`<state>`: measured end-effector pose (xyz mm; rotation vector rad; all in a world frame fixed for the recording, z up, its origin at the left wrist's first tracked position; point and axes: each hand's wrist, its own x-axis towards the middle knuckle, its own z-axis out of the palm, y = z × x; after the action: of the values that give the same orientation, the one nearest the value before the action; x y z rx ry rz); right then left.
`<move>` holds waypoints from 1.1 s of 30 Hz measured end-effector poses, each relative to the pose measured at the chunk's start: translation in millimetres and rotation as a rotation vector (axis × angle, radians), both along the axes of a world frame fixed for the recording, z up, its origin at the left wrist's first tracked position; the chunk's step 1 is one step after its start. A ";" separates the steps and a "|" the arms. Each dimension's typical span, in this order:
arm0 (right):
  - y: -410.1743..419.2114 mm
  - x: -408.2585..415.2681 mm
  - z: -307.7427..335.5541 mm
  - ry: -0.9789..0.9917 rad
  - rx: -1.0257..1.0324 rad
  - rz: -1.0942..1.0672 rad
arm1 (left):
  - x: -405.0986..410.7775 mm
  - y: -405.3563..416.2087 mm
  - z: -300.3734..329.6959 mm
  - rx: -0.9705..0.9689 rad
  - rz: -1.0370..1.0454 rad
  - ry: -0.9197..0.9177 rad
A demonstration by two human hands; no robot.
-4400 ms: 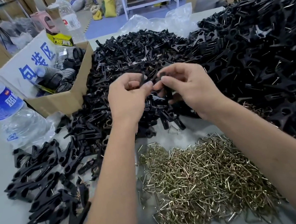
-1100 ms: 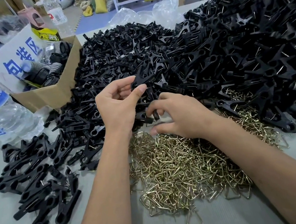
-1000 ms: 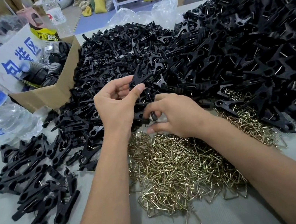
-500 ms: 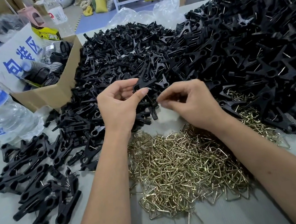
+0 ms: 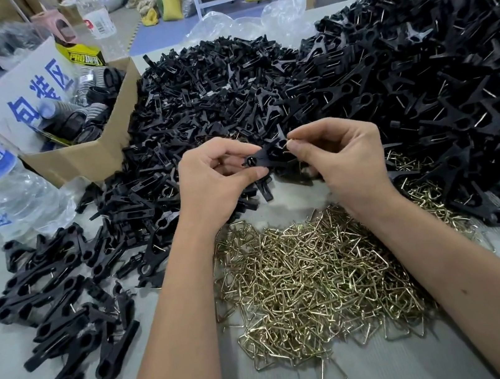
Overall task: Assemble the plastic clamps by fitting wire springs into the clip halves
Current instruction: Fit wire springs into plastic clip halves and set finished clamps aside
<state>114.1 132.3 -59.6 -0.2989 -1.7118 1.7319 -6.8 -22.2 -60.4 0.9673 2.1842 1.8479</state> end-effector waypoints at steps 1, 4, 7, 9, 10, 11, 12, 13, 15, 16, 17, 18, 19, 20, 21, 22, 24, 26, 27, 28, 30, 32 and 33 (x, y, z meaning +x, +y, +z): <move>0.1 -0.5 -0.3 -0.018 -0.027 -0.005 | 0.8 0.0 0.5 0.000 -0.012 0.002; 2.4 -1.4 -1.2 -0.059 -0.117 -0.015 | 1.3 -0.6 0.0 0.008 -0.031 0.005; 5.5 -2.1 -2.9 -0.113 -0.076 -0.034 | 0.8 0.0 -1.2 0.013 -0.055 0.015; 5.6 -3.0 -4.6 -0.153 -0.035 -0.023 | 0.4 0.9 -2.1 0.008 -0.068 0.019; 5.5 -3.4 -5.5 -0.167 -0.022 -0.021 | 0.4 1.2 -2.7 0.006 -0.076 0.017; 5.3 -3.8 -5.7 -0.176 -0.010 -0.023 | 0.3 1.3 -3.2 0.006 -0.081 0.010; 5.1 -4.1 -5.6 -0.181 -0.002 -0.029 | 0.1 1.4 -3.8 0.008 -0.085 0.000; 5.0 -4.3 -5.2 -0.182 0.002 -0.036 | -0.3 1.4 -4.4 0.011 -0.088 -0.010; 5.1 -4.1 -4.1 -0.175 -0.006 -0.043 | -0.9 1.6 -5.1 0.016 -0.089 -0.020; 4.9 -3.8 -3.3 -0.170 -0.015 -0.041 | -1.2 1.6 -5.1 0.020 -0.087 -0.023; 4.6 -3.4 -2.8 -0.166 -0.024 -0.036 | -1.7 1.5 -5.0 0.025 -0.086 -0.025; 4.2 -3.1 -2.6 -0.164 -0.029 -0.031 | -2.1 1.5 -4.8 0.028 -0.086 -0.027; 3.8 -2.7 -2.4 -0.167 -0.031 -0.025 | -2.3 1.2 -4.5 0.031 -0.090 -0.030; 3.6 -2.3 -2.4 -0.179 -0.029 -0.019 | -2.1 1.3 -4.3 0.034 -0.100 -0.036; 3.8 -1.9 -2.5 -0.199 -0.024 -0.013 | -2.0 1.5 -4.0 0.036 -0.113 -0.041; 4.7 -1.3 -2.8 -0.220 -0.021 -0.008 | -1.7 2.0 -4.0 0.037 -0.126 -0.042; 6.4 -0.7 -3.8 -0.241 -0.019 0.003 | -0.9 2.3 -3.8 0.033 -0.142 -0.043; 6.7 -1.3 -5.1 -0.245 -0.006 0.001 | -0.4 2.5 -3.0 0.022 -0.155 -0.058; 6.5 -1.7 -5.4 -0.238 -0.008 -0.001 | -0.2 2.3 -2.6 0.014 -0.161 -0.068; 6.0 -2.2 -5.4 -0.221 -0.031 0.006 | 0.0 2.2 -2.1 0.009 -0.165 -0.073; 5.2 -2.3 -4.4 -0.168 -0.160 0.067 | 0.4 1.8 -0.8 0.021 -0.171 -0.082; 5.2 -1.9 -2.8 -0.124 -0.337 0.168 | 2.1 1.5 1.2 0.054 -0.187 -0.091; 5.2 -2.1 -2.4 -0.111 -0.410 0.219 | 3.2 1.6 1.9 0.075 -0.196 -0.099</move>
<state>112.0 137.5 -62.0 -0.4061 -1.4965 2.2665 -3.7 -20.5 -58.5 1.0381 1.9031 1.8549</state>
